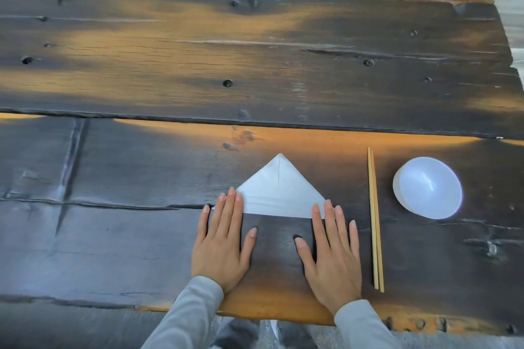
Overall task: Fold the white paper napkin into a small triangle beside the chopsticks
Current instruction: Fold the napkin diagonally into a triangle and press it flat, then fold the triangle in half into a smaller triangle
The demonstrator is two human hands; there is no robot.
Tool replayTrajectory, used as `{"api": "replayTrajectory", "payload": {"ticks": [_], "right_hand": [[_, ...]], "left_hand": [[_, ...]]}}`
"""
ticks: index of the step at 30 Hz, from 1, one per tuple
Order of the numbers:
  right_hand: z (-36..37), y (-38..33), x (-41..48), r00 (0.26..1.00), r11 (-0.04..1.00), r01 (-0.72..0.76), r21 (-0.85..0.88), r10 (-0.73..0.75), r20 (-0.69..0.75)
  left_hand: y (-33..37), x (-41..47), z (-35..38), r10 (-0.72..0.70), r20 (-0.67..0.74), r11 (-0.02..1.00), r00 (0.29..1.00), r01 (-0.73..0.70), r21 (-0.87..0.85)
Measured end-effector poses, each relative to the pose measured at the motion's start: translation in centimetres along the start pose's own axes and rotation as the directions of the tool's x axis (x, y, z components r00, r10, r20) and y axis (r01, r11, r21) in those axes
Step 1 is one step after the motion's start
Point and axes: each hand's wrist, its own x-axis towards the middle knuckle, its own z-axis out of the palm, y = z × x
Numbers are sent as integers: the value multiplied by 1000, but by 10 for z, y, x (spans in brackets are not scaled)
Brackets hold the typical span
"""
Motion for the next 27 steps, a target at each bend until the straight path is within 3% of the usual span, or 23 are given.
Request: {"api": "replayTrajectory", "payload": {"ticks": [6, 10, 13, 15, 17, 20, 27], "right_hand": [[-5, -2, 0, 1000, 1000, 1, 7, -1, 10], [-13, -6, -1, 1000, 991, -17, 130, 17, 1], [-22, -14, 3, 985, 921, -135, 365, 164, -48], [-31, -18, 13, 957, 888, -198, 415, 267, -115], [-41, -19, 27, 939, 894, -263, 364, 324, -119], [-53, -20, 48, 926, 898, -370, 238, 376, 23], [-69, -23, 64, 878, 864, -473, 173, 445, 177]], "left_hand": [[1, 0, 0, -2, 5, 1000, 1000, 2, 13], [1, -1, 1, 7, -16, 1000, 1000, -6, 14], [1, -1, 1, 16, -66, 1000, 998, -14, 18], [1, -2, 0, 46, -134, 999, 990, -45, 13], [4, -4, -1, 148, -234, 988, 961, -151, 1], [20, -5, -2, 252, -323, 960, 912, -278, -36], [48, 7, -2, 229, -277, 959, 933, -265, -99]]}}
